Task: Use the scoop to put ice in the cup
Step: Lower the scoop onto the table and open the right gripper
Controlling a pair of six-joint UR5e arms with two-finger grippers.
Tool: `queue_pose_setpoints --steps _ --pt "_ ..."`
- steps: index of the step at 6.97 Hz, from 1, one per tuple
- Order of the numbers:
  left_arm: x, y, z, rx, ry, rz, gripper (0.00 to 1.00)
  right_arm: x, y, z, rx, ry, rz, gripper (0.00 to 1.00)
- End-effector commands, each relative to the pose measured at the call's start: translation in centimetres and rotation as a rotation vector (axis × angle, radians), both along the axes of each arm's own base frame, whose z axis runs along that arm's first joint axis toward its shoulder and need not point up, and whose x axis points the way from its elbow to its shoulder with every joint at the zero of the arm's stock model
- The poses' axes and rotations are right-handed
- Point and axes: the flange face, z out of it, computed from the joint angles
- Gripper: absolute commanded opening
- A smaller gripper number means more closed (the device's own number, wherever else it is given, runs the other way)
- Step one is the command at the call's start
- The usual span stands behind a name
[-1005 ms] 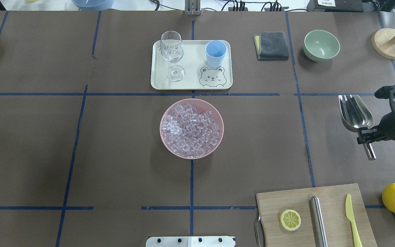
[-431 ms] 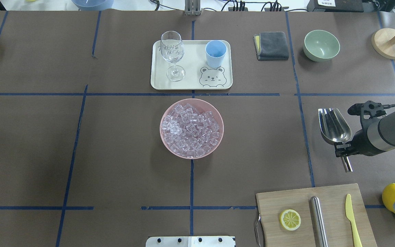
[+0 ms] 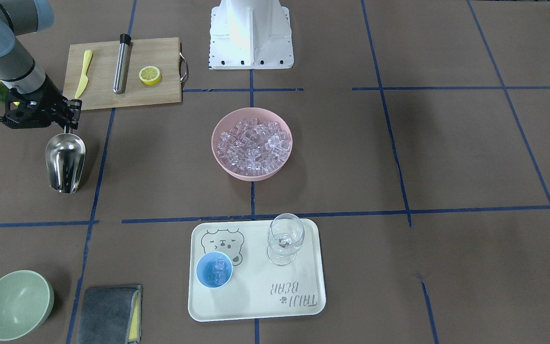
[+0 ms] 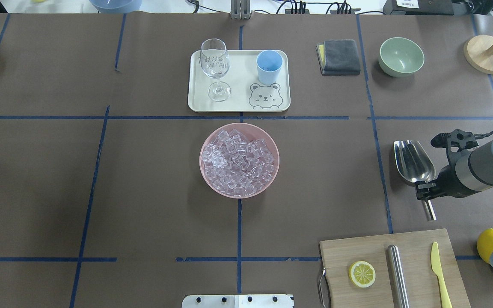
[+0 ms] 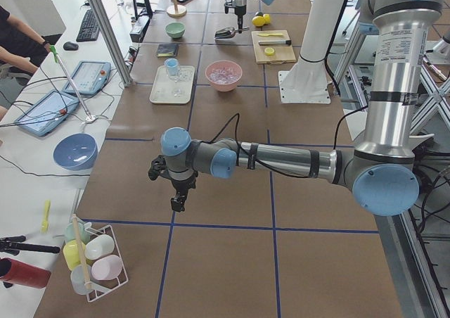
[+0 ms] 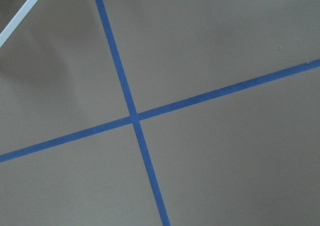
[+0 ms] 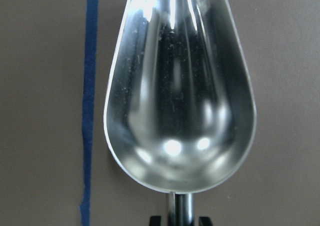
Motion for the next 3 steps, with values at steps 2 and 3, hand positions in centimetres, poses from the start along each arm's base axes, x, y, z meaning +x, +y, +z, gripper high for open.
queue_pose_setpoints --steps 2,3 --pt "-0.1 0.0 -0.1 0.003 0.002 -0.001 1.00 0.7 0.2 -0.7 0.017 -0.013 0.009 1.00" --pt "-0.2 0.0 0.0 0.002 0.001 -0.003 1.00 0.9 -0.3 -0.6 0.017 -0.010 0.021 1.00"
